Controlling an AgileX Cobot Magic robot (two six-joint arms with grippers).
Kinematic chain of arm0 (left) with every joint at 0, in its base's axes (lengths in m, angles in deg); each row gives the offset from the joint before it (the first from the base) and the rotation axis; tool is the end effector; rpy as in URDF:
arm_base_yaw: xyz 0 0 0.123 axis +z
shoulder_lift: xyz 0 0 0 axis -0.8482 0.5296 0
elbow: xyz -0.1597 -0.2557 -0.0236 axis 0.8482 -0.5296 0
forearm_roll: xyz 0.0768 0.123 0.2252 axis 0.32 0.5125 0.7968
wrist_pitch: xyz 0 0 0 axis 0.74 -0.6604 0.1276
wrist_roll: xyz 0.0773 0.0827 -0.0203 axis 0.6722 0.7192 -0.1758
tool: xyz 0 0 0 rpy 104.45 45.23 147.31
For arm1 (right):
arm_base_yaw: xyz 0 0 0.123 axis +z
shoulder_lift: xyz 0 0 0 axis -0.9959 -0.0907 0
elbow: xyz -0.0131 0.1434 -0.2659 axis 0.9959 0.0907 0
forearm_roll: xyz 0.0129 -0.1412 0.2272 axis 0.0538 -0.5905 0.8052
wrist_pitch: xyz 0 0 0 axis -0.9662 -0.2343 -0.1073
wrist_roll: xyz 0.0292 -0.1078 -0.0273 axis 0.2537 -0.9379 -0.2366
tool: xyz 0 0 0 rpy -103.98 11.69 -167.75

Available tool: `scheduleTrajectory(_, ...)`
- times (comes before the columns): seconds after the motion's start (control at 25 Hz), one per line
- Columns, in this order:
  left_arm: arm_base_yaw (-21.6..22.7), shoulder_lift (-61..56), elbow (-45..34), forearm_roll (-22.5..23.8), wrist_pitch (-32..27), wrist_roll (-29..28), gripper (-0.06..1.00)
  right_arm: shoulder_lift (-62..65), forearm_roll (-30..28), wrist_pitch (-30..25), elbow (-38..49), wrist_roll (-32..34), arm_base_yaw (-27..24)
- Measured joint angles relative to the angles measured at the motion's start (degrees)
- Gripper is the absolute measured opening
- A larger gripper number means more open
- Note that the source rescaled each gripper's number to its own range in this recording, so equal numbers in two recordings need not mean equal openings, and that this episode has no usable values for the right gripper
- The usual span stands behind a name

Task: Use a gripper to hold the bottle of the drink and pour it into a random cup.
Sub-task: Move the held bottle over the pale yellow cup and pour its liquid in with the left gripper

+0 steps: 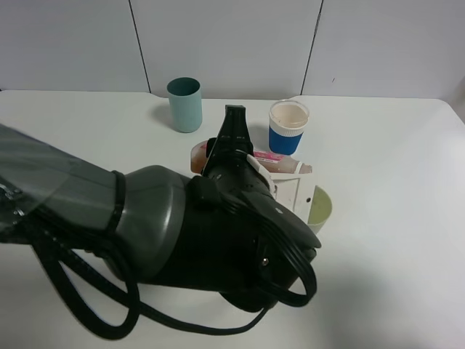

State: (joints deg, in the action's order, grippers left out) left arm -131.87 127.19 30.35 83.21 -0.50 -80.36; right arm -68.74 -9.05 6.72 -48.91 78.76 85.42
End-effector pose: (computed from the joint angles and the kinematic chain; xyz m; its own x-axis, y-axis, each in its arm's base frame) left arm 0.2004 -0.3400 0.1476 -0.0759 0.9890 0.1272 0.5242 -0.0689 0.8488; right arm 0.0125 0.0026 0.2736 -0.4548 -0.0900 -0.8860 -0.0685 0.9955 -0.0660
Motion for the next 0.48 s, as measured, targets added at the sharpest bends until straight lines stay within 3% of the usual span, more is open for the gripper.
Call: scheduleTrajectory(0.48, 0.0, 0.0, 2.08, 0.55, -0.6, 1.8, 0.01, 0.0, 0.0, 0.0, 0.0, 0.0, 0.0)
